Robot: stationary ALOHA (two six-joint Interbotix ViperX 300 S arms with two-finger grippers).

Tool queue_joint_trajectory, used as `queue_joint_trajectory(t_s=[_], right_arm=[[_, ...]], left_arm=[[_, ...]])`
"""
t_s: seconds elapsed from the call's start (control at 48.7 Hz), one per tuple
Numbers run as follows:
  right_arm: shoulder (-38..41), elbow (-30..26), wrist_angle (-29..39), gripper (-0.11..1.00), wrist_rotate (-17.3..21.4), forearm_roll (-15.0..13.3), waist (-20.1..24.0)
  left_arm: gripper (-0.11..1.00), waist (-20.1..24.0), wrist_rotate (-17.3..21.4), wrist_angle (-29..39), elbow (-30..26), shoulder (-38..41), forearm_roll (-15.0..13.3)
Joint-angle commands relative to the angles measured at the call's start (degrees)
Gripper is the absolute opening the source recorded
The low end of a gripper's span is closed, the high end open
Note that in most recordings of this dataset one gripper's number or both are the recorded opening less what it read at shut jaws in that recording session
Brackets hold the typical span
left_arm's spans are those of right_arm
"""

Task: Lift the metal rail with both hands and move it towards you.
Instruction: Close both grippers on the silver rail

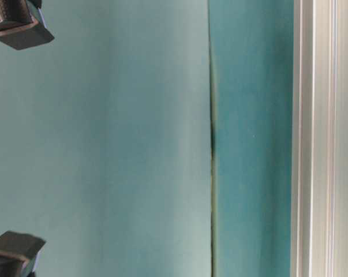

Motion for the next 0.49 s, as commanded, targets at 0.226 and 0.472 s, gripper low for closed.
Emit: queue_joint_trajectory(t_s=[0.226,0.472], right_arm=[[3.25,1.85,-5.98,1.00,0.26,-0.09,1.49],[5.19,4.83,-10.37,1.00,0.35,-0.09,2.72]], left_arm=[[0.98,-0.35,-1.85,-6.42,1.93,2.99,0.09],[0.98,-0.35,-5.45,-13.36,4.92,5.45,0.09]])
